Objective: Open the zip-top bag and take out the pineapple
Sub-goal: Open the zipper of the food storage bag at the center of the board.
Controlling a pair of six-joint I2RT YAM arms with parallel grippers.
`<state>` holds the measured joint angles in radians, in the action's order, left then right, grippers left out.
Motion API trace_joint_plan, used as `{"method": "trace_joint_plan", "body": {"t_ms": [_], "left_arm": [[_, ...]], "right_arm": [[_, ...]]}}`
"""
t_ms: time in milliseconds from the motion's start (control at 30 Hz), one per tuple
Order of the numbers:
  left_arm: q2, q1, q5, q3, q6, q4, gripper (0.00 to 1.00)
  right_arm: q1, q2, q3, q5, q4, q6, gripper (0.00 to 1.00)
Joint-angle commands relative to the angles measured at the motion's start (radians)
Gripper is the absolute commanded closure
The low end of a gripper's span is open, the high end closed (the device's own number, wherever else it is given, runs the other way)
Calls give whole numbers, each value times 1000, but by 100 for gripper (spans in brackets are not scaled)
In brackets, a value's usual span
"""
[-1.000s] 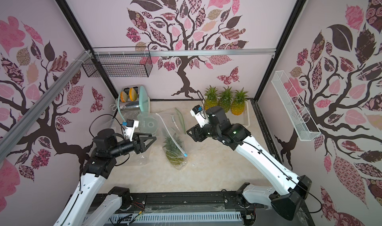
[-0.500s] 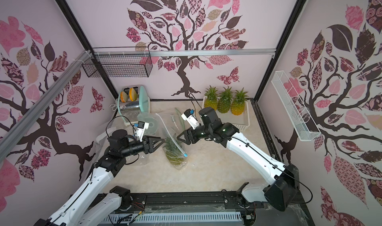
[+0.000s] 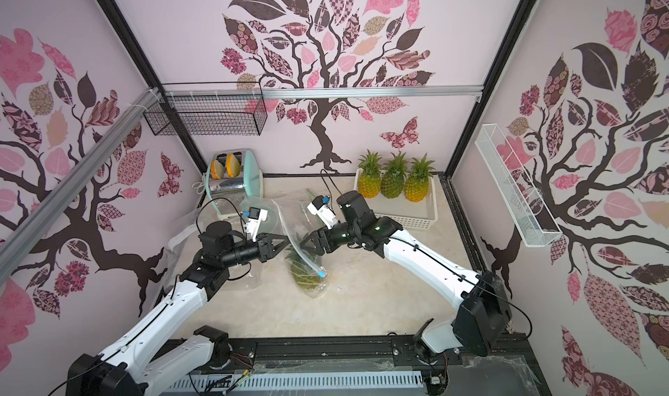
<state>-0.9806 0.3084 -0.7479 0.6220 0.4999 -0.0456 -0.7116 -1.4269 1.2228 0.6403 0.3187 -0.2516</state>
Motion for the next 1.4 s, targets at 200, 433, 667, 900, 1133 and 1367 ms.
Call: {"method": "trace_joint_plan", "body": {"t_ms": [200,433,667,900,1133,1367], "left_arm": [[-12,5,-16,15,2,-59,99],[0,4,-22,28,-10,-35,100],[33,5,-18,46,-45,30,100],[49,4,-8,52,-61,53,100],[86,3,25,58,-87,105,100],[147,-25,47,70,-145,221,100]], "right_arm": [[-5,17,-17,5,-42,-19,59],[-6,59,-38,-37,-102,-32,89],[-5,77,-55,-44,-137,-46,100],[-5,91,-49,-71,-136,-47,100],[13,114,-49,-125,-94,-35,100],[76,158,-90,-143,-73,-41,100]]}}
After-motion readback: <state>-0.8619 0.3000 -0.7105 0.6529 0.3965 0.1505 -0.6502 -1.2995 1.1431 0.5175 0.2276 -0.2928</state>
